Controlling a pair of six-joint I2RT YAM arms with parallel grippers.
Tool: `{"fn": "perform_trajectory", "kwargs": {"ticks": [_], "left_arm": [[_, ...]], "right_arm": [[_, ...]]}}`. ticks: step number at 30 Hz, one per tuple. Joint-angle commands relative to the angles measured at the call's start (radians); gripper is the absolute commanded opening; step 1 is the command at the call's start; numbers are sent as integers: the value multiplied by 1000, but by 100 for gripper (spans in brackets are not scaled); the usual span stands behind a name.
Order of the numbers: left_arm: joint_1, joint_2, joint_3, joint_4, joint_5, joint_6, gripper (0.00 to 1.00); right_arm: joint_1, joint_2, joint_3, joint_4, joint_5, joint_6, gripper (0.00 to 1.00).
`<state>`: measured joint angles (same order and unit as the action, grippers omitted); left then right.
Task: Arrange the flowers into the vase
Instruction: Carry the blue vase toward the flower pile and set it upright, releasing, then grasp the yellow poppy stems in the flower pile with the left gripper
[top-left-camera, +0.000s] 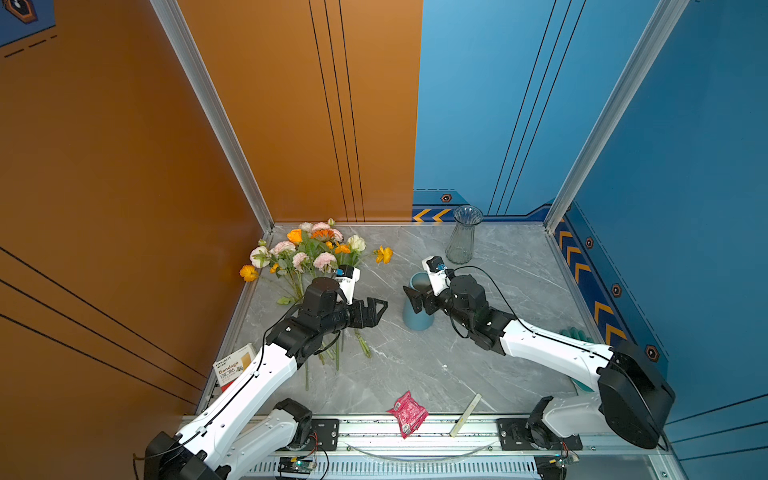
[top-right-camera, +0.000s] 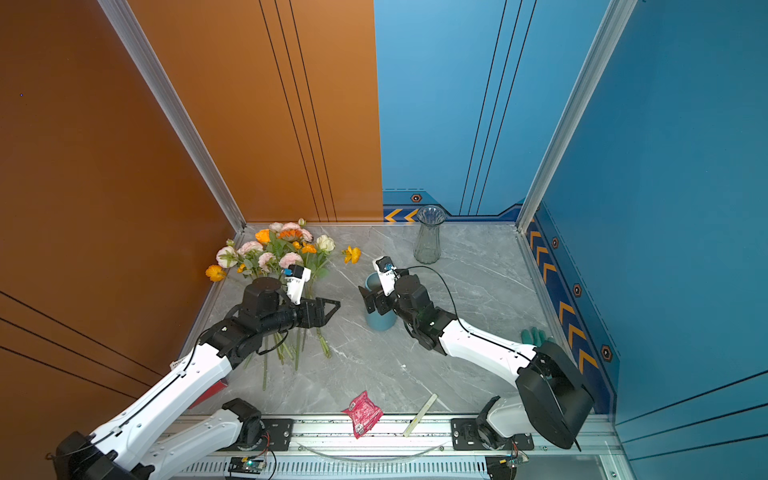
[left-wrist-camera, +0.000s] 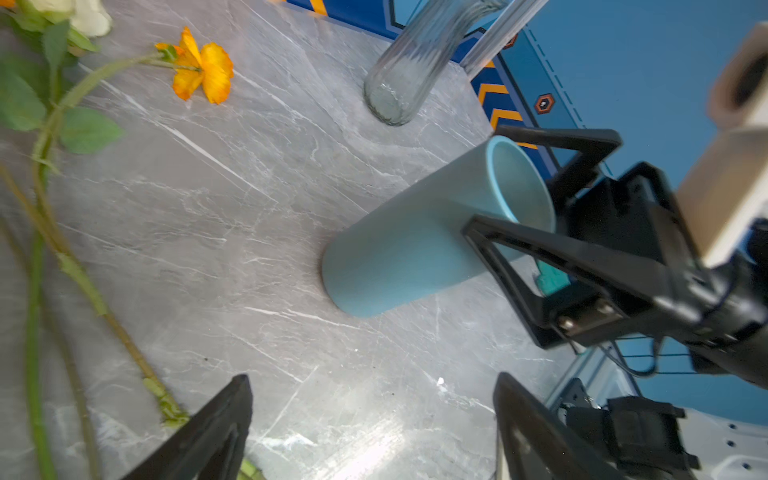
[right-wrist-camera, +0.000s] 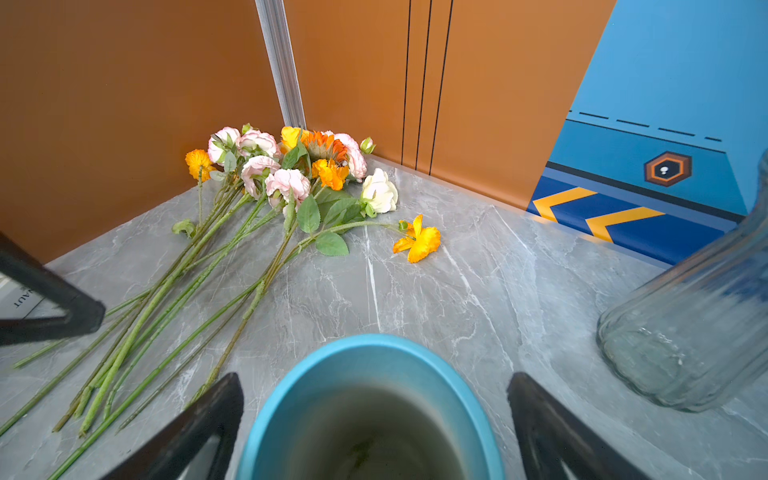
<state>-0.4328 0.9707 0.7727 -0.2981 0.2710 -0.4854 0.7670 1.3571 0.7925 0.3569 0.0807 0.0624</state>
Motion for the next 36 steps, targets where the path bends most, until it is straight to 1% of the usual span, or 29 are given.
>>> {"fn": "perform_trajectory", "kwargs": {"ticks": [1,3,6,10,12,14,19,23,27,32,36], "left_arm": [[50,66,44,-115,-120,12,77],[82,123,43,-132,-137,22,67],[122,221,42,-133,-165,18,57],[155,356,67,-131,-178,5,46],[167,415,83,-124,-189,1,43],[174,456,84,-91,-194,-10,40],[195,548,97,-19,-176,-41,31],[203,598,110,8,-191,-40,31],[210,651,134,24,-193,-31,31],[216,723,179,9,-203,-25,31],[216,749,190,8,-209,-29,31]], "right_arm": [[6,-108,-53,-93,28,-2,100],[12,-176,-83,-148,50,17,100],[22,-280,-137,-223,54,51,100],[78,-390,-178,-351,65,60,100],[120,-423,-192,-384,70,76,100],[166,-432,-210,-375,91,109,100],[274,-408,-261,-257,157,178,100],[307,-359,-266,-200,168,197,100],[318,-321,-254,-167,147,189,100],[328,-251,-205,-158,120,172,100],[348,-191,-180,-113,114,166,100]]}}
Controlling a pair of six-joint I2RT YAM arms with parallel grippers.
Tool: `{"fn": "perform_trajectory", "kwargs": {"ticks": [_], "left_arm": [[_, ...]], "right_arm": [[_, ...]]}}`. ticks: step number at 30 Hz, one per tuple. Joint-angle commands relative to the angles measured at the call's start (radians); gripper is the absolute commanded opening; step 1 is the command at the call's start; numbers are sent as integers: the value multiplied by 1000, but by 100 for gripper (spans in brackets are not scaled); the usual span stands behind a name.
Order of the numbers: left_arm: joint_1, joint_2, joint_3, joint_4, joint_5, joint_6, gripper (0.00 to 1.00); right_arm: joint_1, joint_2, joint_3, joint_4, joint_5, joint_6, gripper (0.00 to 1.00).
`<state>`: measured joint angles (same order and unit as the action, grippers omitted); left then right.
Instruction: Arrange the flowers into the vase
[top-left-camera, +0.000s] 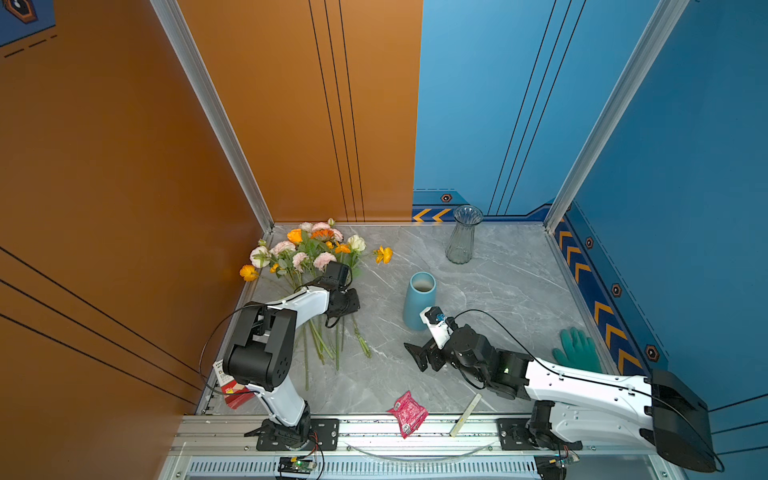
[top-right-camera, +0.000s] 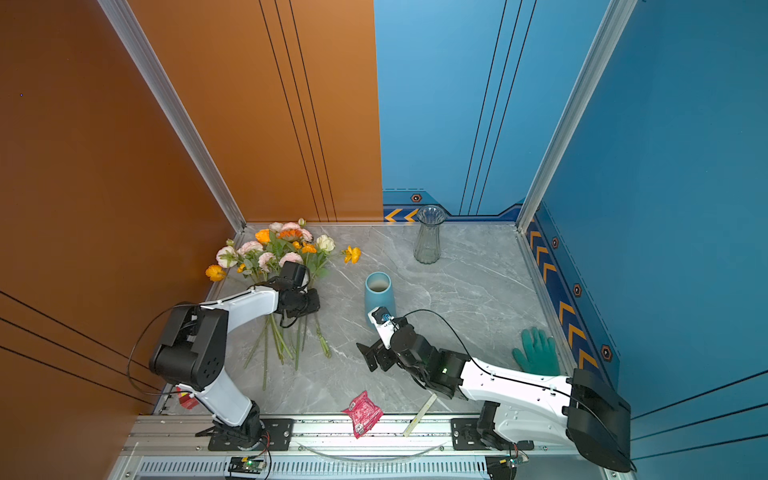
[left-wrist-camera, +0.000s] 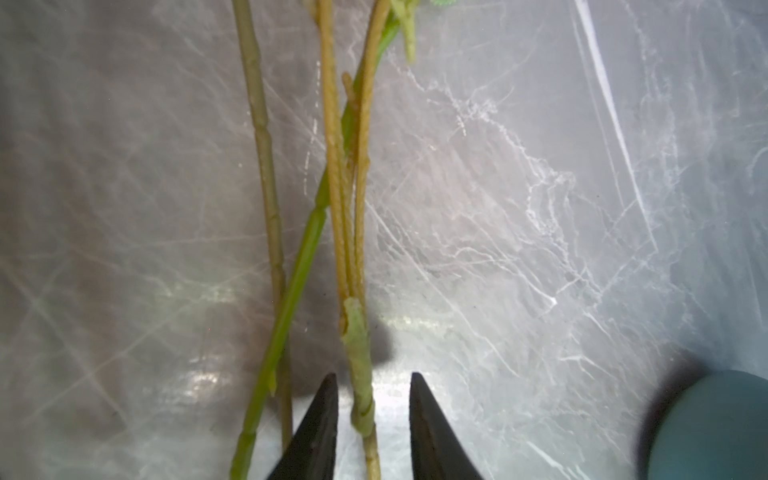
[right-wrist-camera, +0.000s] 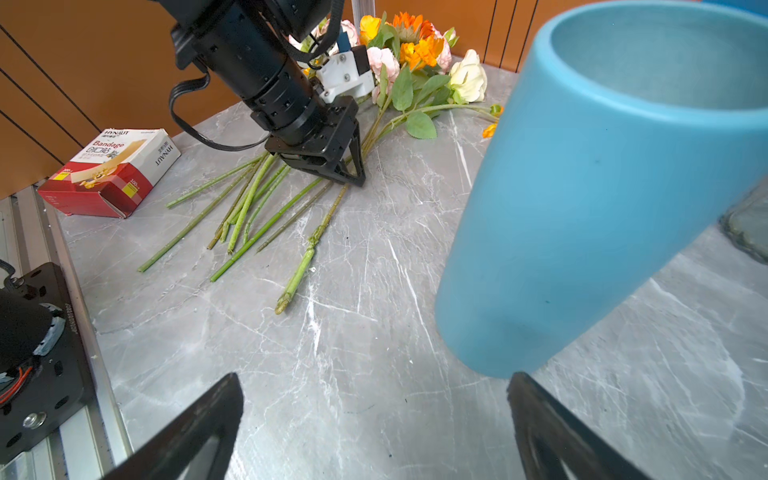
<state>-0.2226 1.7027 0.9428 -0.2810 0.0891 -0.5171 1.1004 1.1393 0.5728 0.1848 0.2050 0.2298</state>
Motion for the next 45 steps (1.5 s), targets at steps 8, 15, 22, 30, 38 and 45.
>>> {"fn": "perform_trajectory", "kwargs": {"ticks": [8,15,22,30,38,45], "left_arm": [[14,26,25,-17,-24,12,5],[41,-148,2,-113,28,42,0],[137,-299,19,-205,231,86,0],[235,-322,65,-218,579,83,0],[264,-438,111,-279,704,107,0],[287,-601,22,-328,718,83,0]], "right_arm": [[51,110,91,94,-13,-7,100],[58,124,89,91,-11,0,100],[58,145,94,116,-9,-1,100],[59,180,135,113,-40,-15,100],[59,249,204,121,-17,-8,100],[54,441,426,44,63,63,93]]}}
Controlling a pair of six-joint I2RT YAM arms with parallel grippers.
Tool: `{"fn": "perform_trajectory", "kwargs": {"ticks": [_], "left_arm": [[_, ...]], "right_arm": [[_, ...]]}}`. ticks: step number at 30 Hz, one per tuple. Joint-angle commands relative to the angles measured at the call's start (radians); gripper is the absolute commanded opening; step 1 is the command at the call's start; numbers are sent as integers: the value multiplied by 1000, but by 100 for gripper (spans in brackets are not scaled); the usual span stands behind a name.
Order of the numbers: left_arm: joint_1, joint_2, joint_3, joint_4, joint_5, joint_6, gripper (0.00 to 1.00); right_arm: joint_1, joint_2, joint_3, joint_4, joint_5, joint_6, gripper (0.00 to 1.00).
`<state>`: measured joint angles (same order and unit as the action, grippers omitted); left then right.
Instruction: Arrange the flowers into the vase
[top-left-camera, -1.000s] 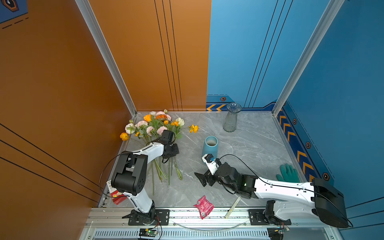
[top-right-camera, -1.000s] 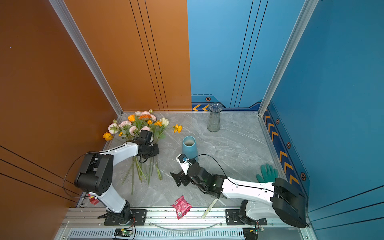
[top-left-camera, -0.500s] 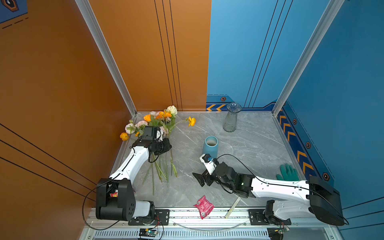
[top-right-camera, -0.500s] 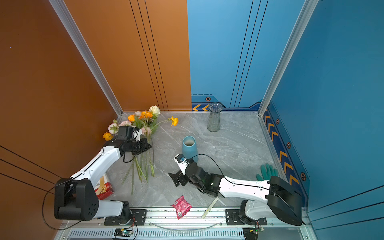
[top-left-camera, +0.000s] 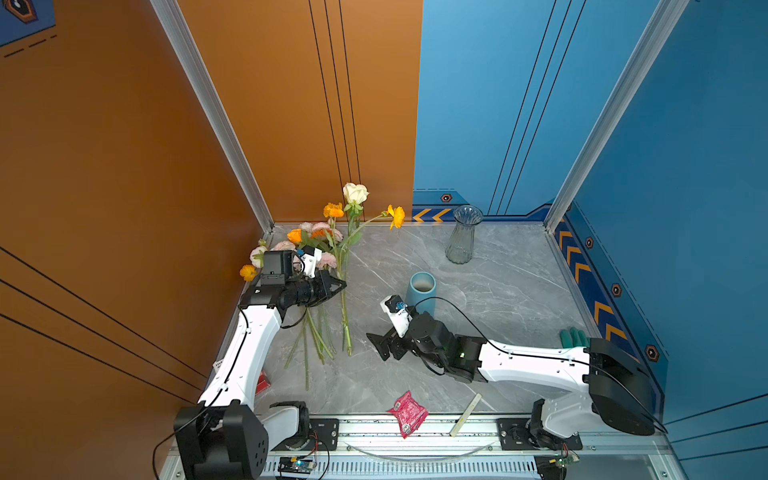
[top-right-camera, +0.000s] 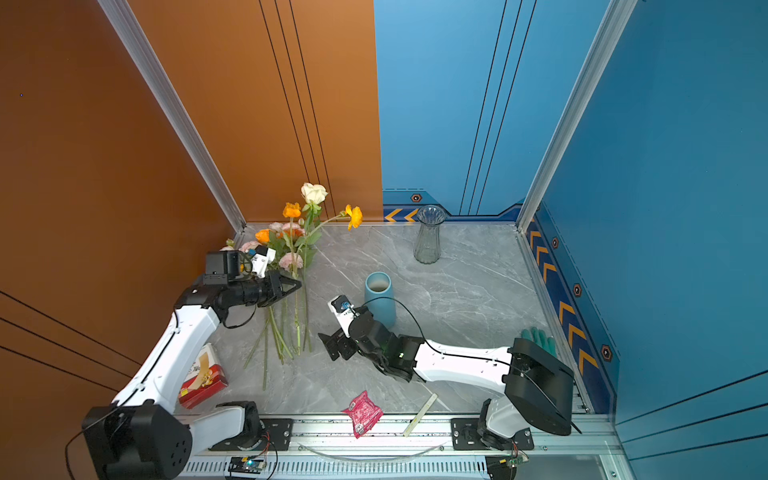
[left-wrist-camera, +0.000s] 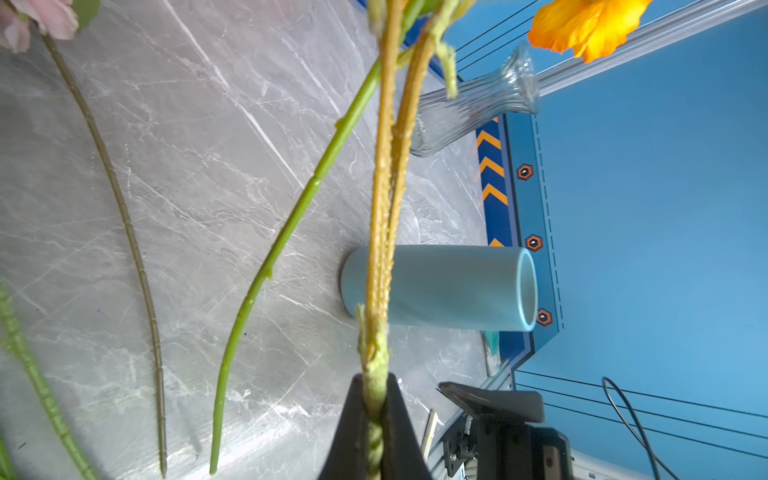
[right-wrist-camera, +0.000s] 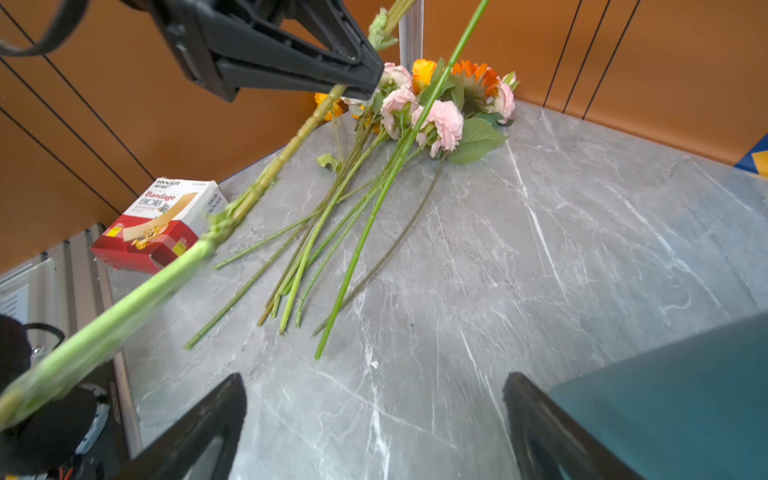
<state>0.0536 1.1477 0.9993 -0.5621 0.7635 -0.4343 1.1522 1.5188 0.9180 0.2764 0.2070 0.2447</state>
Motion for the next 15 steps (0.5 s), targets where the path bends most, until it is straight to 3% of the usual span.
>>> {"fn": "perform_trajectory", "kwargs": {"ticks": [1,15], "left_arm": [[12,-75,-44,-47,44,-12,0],[34,-242,-57,-183,79,-10,0]], "right_arm": [[-2,97,112,-53,75,66,92],[-27,437,426,40,2,82,89]]}}
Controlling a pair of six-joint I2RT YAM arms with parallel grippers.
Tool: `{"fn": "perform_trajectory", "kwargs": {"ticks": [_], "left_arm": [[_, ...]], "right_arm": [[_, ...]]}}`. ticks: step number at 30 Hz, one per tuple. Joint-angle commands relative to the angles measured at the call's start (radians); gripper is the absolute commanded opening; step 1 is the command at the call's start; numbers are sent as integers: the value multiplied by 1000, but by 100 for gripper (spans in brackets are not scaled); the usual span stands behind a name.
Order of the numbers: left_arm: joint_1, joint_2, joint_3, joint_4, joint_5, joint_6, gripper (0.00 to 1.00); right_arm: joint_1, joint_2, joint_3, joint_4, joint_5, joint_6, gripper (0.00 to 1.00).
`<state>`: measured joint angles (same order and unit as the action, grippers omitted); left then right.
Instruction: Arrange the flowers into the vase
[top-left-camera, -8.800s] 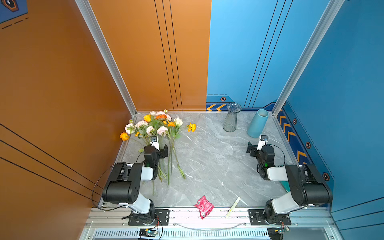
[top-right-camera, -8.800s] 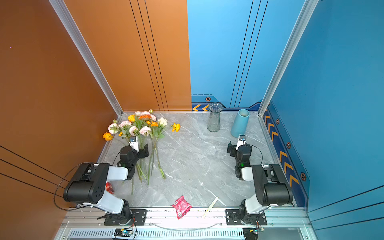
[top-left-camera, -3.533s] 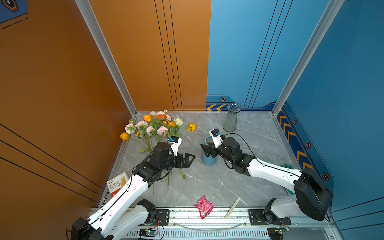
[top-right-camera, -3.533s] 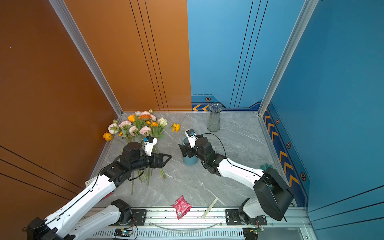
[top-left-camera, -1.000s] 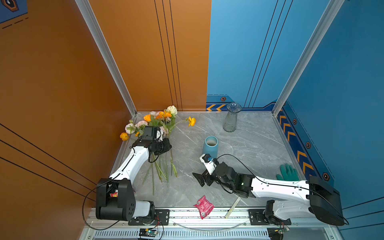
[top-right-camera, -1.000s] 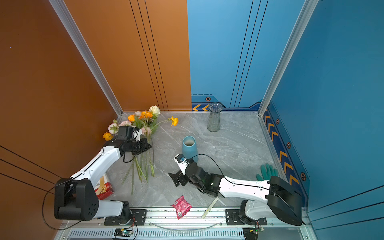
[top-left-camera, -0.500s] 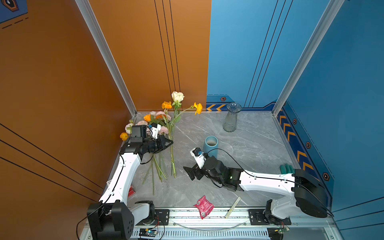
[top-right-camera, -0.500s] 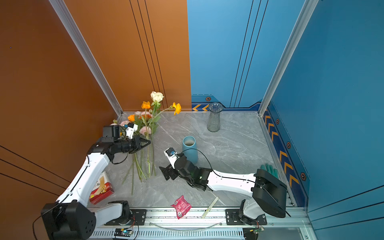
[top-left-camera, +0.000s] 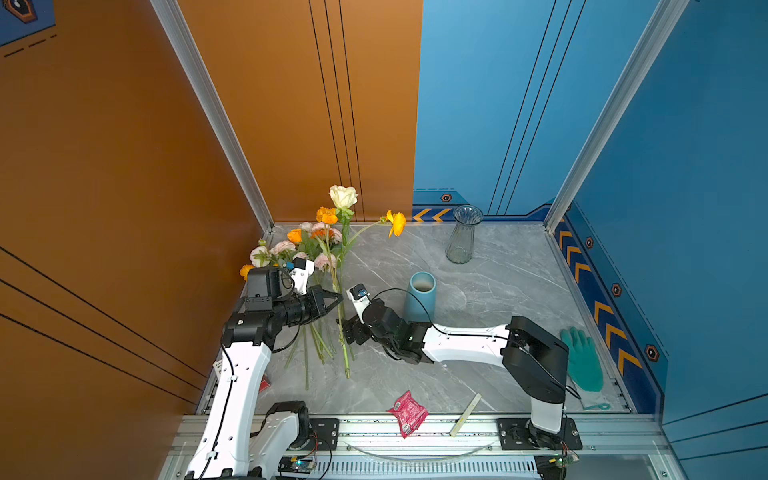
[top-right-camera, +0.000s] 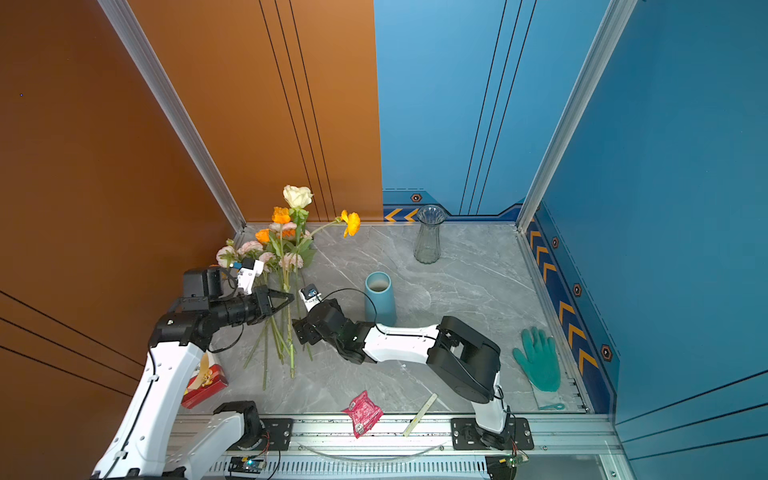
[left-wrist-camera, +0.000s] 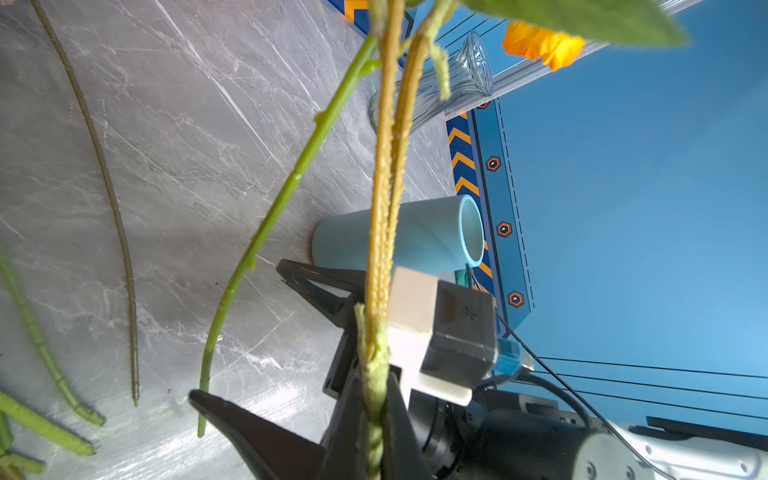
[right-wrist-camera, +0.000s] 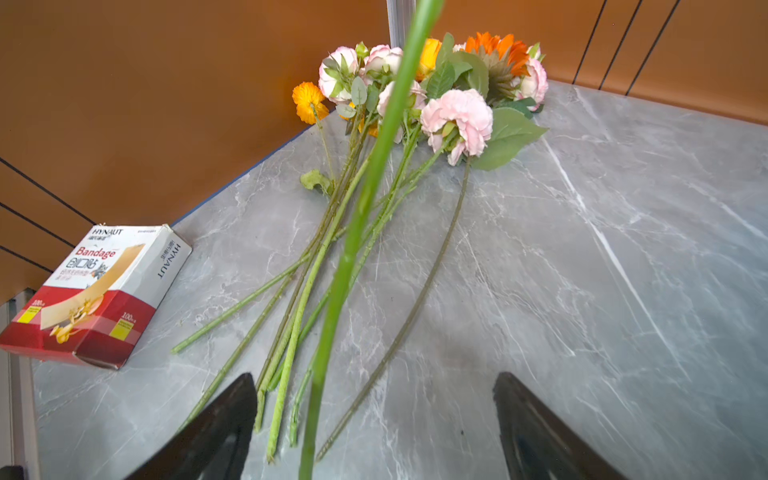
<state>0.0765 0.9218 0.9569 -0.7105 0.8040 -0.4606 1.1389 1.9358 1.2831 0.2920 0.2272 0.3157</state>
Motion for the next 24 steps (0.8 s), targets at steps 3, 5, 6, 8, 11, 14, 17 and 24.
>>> {"fn": "perform_trajectory", "kwargs": {"ticks": [3,5,6,8,11,14,17,24], "left_arm": [[13,-26,-21,-34,39,16,0],[18,-30,-21,-35,30,16,0],[21,-29,-19,-35,22,17,0],[27,-25,-15,-35,7,22,0],[40,-18,-14,-37,-42,31,0],[52,-15,-12,-50,-124,52,0],[60,-8,0,-81,-258,88,0],[81,12,-6,-88,-478,103,0]], "right_arm": [[-26,55,99,9,-39,25,75],[-36,63,109,3,-67,41,53],[-42,63,109,1,-78,50,42],[-49,60,100,8,-95,57,31],[-56,48,89,12,-114,56,13],[-64,37,83,15,-129,57,0],[-70,30,80,23,-142,62,0],[-69,12,67,56,-203,62,0]]}}
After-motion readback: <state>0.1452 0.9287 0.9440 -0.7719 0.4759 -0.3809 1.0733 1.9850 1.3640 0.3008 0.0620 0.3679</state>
